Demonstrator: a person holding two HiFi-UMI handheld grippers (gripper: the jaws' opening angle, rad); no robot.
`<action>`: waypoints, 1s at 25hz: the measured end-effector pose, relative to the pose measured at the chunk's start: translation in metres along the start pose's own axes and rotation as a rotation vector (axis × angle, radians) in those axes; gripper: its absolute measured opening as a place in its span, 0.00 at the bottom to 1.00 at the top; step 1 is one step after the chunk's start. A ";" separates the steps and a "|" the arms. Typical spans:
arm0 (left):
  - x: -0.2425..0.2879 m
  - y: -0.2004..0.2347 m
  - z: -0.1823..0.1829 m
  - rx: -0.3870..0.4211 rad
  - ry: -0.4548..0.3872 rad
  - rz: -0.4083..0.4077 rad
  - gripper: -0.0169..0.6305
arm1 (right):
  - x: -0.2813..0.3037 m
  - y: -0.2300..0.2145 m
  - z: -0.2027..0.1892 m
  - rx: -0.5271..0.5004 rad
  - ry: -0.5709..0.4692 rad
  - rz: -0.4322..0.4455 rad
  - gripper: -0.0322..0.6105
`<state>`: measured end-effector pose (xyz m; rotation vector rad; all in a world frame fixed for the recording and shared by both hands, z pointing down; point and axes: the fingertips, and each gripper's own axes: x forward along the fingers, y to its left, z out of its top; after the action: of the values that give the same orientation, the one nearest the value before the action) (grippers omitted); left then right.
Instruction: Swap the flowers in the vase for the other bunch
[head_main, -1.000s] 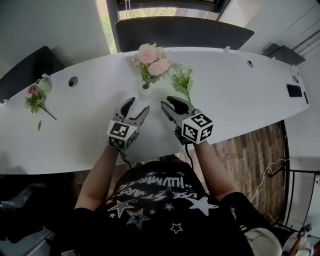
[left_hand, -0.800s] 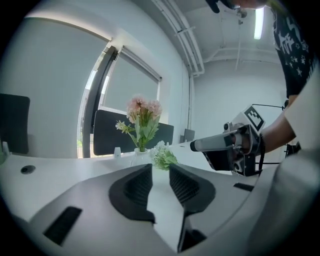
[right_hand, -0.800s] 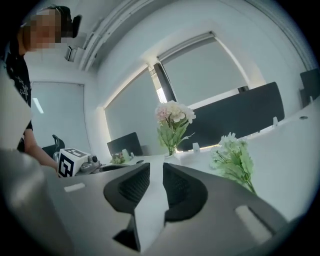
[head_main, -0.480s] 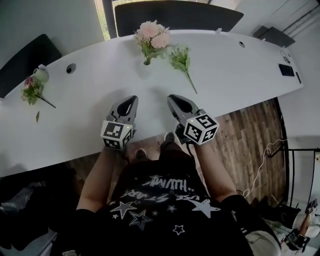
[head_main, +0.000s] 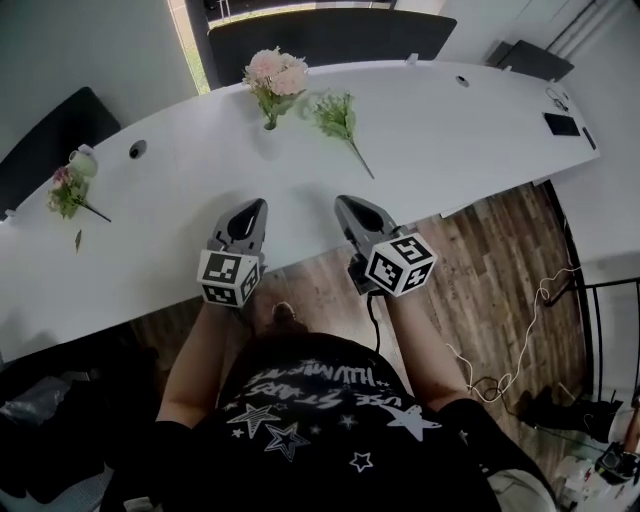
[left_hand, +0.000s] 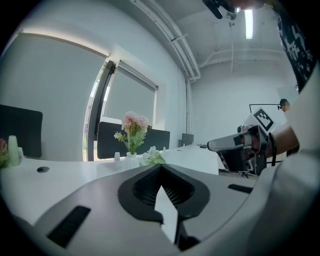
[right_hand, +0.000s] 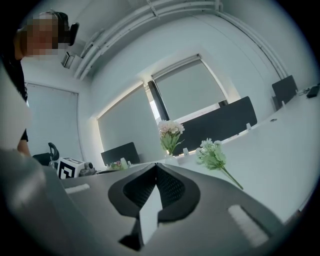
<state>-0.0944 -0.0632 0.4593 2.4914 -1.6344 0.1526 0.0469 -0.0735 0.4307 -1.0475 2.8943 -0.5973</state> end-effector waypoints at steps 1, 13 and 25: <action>-0.001 -0.009 0.003 0.000 -0.001 -0.004 0.04 | -0.011 -0.001 0.001 -0.002 -0.004 -0.007 0.05; -0.044 -0.104 0.022 0.060 -0.048 -0.047 0.04 | -0.112 0.020 -0.007 -0.009 -0.042 -0.021 0.05; -0.106 -0.165 0.013 0.055 -0.052 -0.001 0.04 | -0.171 0.063 -0.030 -0.017 -0.010 0.059 0.05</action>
<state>0.0145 0.0938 0.4160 2.5578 -1.6701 0.1356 0.1370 0.0875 0.4153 -0.9594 2.9147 -0.5643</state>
